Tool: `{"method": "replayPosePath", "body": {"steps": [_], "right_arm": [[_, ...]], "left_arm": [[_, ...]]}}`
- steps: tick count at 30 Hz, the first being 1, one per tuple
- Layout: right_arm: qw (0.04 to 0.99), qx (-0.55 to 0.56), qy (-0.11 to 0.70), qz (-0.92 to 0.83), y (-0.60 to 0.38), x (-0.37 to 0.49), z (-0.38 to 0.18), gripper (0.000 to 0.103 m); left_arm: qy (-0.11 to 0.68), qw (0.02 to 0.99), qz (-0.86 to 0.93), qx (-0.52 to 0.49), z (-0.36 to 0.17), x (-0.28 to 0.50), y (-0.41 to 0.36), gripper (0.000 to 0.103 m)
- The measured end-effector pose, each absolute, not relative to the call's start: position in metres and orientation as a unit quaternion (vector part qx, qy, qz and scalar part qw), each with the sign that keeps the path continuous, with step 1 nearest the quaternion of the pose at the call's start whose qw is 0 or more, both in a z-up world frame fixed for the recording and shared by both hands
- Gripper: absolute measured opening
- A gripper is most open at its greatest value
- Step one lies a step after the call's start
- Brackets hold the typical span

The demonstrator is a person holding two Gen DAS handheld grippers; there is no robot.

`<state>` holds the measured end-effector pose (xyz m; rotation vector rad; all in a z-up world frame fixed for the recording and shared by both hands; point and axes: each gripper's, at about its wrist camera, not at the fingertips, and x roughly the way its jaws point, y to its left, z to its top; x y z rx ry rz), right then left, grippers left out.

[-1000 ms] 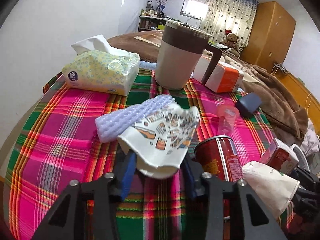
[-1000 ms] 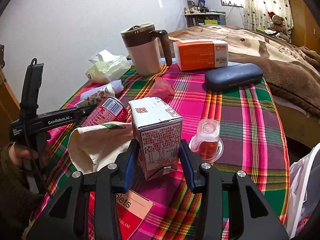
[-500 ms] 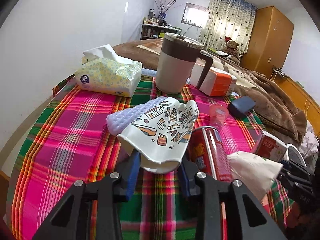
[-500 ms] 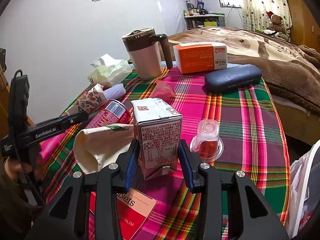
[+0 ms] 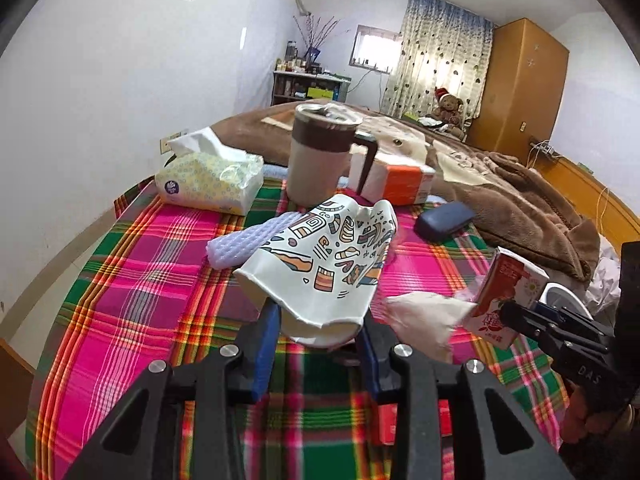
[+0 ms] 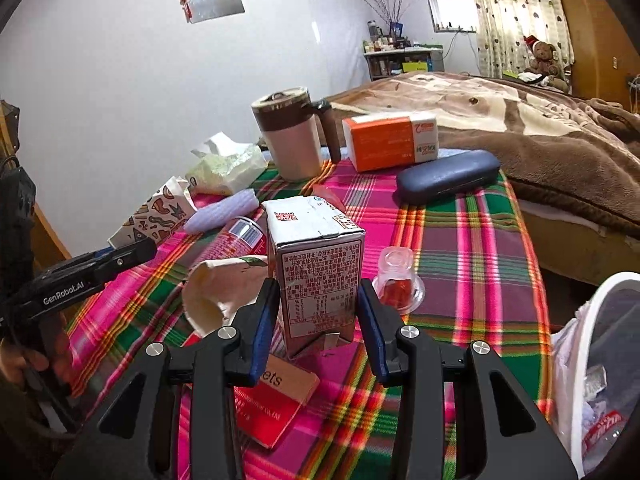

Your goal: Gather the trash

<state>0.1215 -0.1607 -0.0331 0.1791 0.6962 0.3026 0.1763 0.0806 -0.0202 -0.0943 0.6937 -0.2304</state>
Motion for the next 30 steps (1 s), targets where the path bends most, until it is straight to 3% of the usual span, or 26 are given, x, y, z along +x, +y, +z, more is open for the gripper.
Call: {"method": "replayPosePath", "body": {"steps": [30], "right_arm": [[0.949, 0.122, 0.292, -0.014, -0.310, 0.029, -0.012, 0.041]], "left_arm": [[0.314, 0.912, -0.264, 0.010, 0.010, 0.111, -0.106, 0.037]]}}
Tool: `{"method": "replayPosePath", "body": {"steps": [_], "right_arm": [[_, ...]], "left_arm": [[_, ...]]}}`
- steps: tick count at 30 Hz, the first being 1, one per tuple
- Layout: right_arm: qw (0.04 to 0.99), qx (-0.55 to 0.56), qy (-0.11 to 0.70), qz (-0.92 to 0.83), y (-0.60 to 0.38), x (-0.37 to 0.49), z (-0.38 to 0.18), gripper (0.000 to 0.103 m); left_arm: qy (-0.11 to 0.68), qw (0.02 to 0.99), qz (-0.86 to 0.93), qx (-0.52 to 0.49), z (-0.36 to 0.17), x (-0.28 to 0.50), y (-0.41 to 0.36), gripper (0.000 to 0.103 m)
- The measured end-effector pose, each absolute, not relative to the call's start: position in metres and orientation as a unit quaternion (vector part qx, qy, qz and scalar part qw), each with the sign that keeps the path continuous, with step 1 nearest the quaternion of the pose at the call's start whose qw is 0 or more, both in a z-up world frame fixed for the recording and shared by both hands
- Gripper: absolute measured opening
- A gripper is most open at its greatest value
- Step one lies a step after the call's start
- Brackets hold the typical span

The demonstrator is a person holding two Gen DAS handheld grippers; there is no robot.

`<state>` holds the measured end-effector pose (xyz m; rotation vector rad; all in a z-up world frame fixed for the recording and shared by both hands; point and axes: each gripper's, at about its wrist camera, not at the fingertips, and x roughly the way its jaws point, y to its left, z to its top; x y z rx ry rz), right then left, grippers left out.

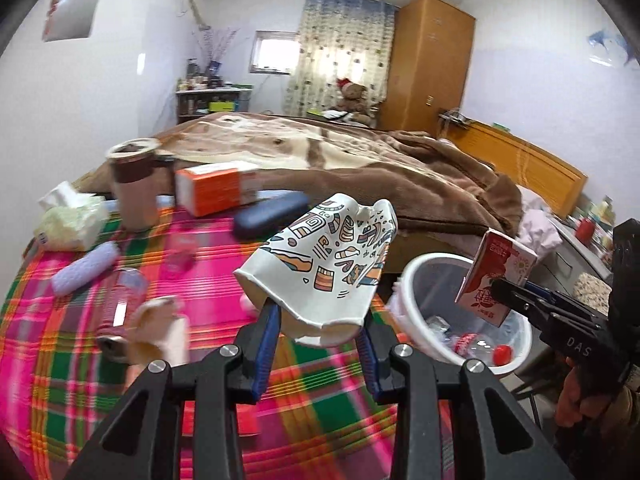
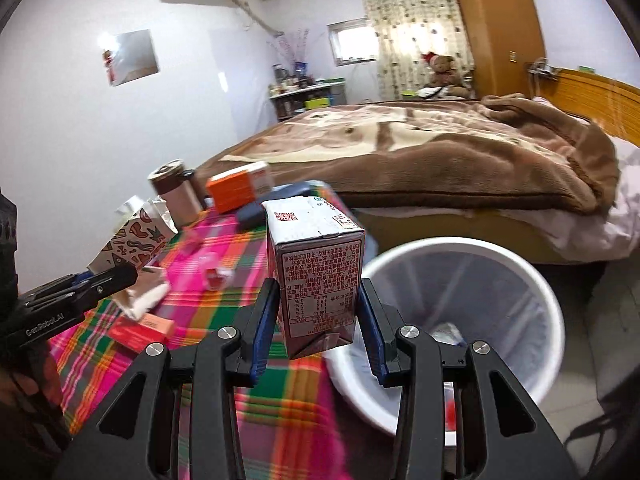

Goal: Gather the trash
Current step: 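Carry the carton and paper cup over the white bin and open both grippers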

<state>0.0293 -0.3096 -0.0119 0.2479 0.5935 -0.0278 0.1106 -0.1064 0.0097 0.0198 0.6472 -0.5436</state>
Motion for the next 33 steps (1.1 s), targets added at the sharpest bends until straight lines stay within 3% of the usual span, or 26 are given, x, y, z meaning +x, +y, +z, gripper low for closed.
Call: {"method": "replayPosePath", "body": {"steps": [18, 28, 30, 31, 32, 33], "right_arm": [[0.932, 0.131, 0.320, -0.112, -0.390, 0.021, -0.032, 0.041], [0.916, 0.128, 0.360, -0.125, -0.406, 0.025, -0.051, 0.041], [0.914, 0.130, 0.361, -0.131, -0.408, 0.024, -0.052, 0.051], [0.913, 0.134, 0.361, -0.133, -0.409, 0.023, -0.052, 0.067], [0.913, 0.137, 0.360, -0.133, -0.411, 0.023, -0.052, 0.075], [0.914, 0.141, 0.356, -0.133, -0.411, 0.021, -0.051, 0.075]], "left_arm": [[0.342, 0.868, -0.355, 0.059, -0.016, 0.101, -0.262, 0.038], [0.369, 0.850, -0.369, 0.070, -0.036, 0.105, -0.293, 0.042], [0.371, 0.850, -0.367, 0.069, -0.038, 0.106, -0.290, 0.050], [0.371, 0.850, -0.367, 0.067, -0.038, 0.107, -0.289, 0.053], [0.369, 0.852, -0.366, 0.064, -0.037, 0.107, -0.286, 0.058], [0.367, 0.853, -0.365, 0.063, -0.036, 0.107, -0.282, 0.059]]}}
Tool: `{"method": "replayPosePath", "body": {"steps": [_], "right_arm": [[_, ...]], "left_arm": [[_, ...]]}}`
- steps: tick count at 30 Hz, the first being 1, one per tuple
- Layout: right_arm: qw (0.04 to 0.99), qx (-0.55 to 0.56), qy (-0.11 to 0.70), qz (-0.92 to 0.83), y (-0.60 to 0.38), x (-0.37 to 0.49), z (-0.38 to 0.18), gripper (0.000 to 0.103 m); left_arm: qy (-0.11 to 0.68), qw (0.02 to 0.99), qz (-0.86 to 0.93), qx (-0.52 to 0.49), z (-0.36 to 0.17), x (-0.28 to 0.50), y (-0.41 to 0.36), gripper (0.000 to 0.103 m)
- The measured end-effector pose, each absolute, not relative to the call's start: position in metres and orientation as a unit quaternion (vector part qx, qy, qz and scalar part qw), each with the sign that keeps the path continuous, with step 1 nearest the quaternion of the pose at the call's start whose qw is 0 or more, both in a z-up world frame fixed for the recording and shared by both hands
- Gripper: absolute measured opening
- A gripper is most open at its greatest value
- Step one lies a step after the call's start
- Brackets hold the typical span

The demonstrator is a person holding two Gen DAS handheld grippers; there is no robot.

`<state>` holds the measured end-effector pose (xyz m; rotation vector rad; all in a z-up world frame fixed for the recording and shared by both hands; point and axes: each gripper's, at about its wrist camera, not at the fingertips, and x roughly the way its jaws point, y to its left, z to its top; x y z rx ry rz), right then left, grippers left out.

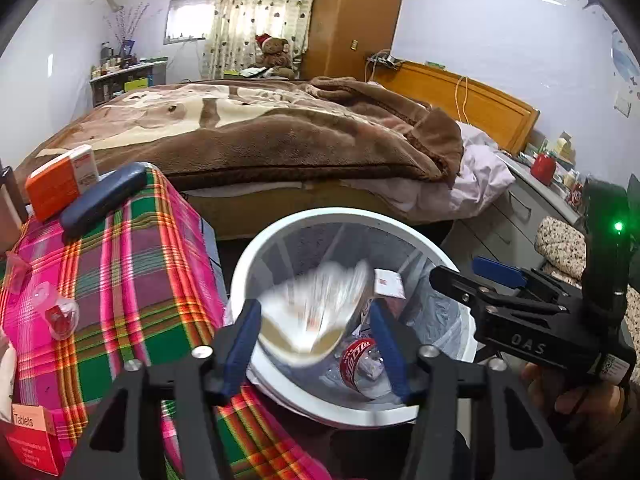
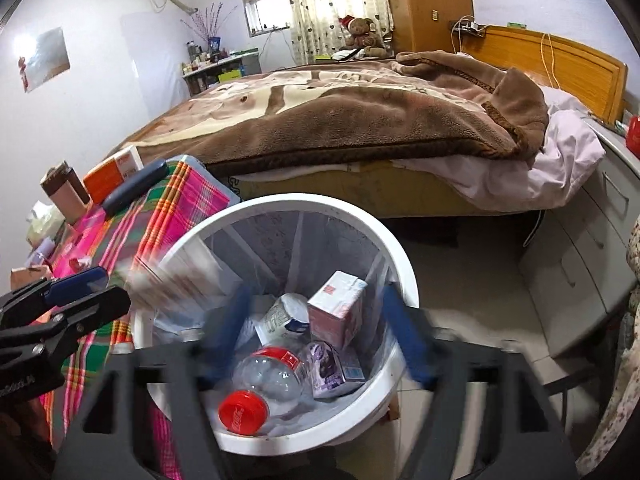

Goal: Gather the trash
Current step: 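Carry the carton and paper cup over the white bin and open both grippers, then move both grippers back over the table toward the clear cup and red can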

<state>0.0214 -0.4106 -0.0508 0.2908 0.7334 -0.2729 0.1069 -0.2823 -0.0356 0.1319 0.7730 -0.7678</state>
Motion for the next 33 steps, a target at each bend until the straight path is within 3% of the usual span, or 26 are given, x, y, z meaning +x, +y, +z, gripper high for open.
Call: {"method": "replayPosePath", "body": {"steps": [33], "right_arm": [[0.941, 0.124, 0.313, -0.037, -0.305, 0.048, -0.025, 0.075]], "left_arm": [[0.340, 0.913, -0.226, 0.005, -0.013, 0.122, -0.102, 0.062]]}}
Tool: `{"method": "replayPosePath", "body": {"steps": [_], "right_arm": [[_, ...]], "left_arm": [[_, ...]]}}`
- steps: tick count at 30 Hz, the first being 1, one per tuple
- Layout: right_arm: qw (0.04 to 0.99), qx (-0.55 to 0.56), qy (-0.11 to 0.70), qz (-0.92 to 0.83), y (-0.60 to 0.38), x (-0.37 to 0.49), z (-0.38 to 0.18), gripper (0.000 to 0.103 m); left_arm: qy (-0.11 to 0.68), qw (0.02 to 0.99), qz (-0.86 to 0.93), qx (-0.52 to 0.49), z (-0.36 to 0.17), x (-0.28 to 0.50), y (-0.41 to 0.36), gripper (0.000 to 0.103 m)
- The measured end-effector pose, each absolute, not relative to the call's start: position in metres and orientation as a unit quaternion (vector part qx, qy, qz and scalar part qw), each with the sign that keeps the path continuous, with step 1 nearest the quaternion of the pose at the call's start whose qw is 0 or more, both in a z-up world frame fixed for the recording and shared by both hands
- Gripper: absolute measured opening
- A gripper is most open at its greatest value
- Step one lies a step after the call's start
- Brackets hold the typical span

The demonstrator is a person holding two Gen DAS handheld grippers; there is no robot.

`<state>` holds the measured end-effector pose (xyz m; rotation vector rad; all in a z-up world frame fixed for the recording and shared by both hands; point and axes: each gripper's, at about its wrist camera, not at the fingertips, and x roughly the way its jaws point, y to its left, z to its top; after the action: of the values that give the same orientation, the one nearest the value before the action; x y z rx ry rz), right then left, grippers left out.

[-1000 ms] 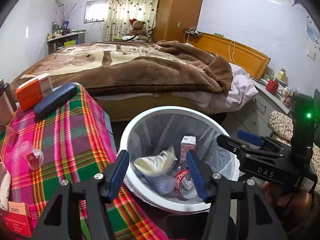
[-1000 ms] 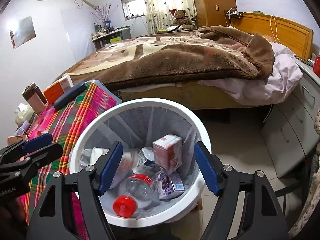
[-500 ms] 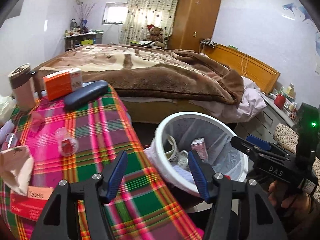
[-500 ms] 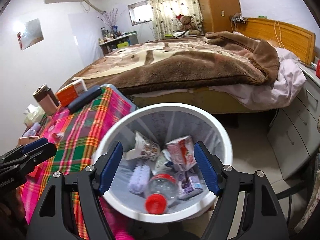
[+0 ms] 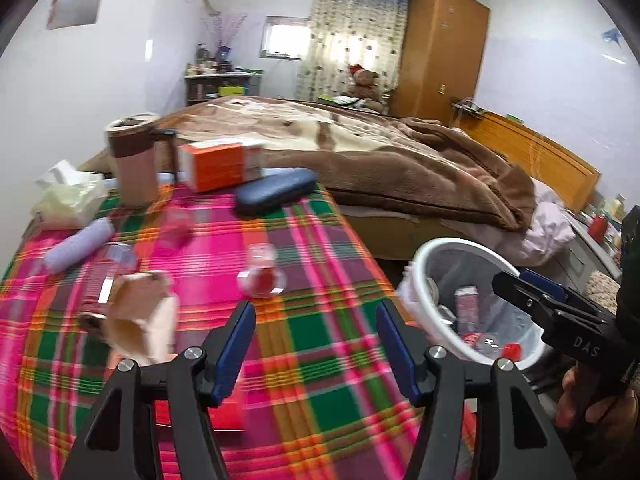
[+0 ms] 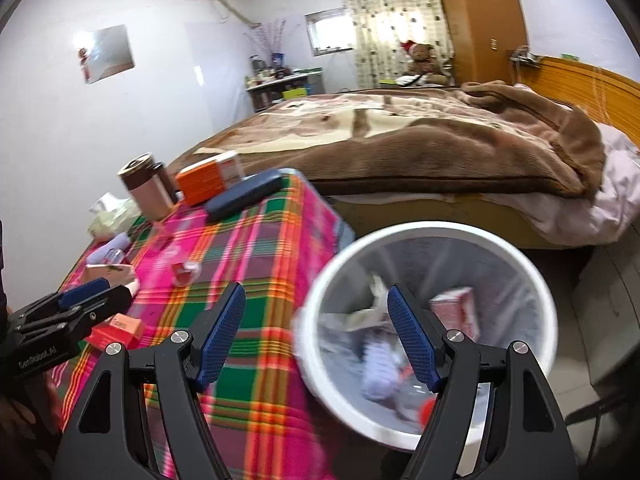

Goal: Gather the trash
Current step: 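Move both grippers back over the table toward the clear cup and red can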

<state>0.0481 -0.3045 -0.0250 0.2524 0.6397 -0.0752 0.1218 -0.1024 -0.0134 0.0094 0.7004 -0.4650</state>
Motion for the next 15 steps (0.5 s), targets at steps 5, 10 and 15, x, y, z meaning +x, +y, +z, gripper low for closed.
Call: {"method": "replayPosePath", "body": {"steps": [5, 10, 15], "right_arm": [[0.940, 0.120, 0.320, -0.017, -0.286, 0.060, -0.029, 0.075], [0.939, 0.108, 0.326, -0.001, -0.268, 0.072, -0.029, 0.075], [0.938, 0.098, 0.332, 0.016, -0.251, 0.086, -0.029, 0.075]], "left_arm": [[0.344, 0.919, -0.193, -0.014, -0.017, 0.133, -0.067, 0.062], [0.345, 0.923, -0.170, -0.024, -0.020, 0.140, -0.041, 0.063], [0.348, 0.925, -0.145, -0.037, -0.024, 0.148, -0.013, 0.063]]}}
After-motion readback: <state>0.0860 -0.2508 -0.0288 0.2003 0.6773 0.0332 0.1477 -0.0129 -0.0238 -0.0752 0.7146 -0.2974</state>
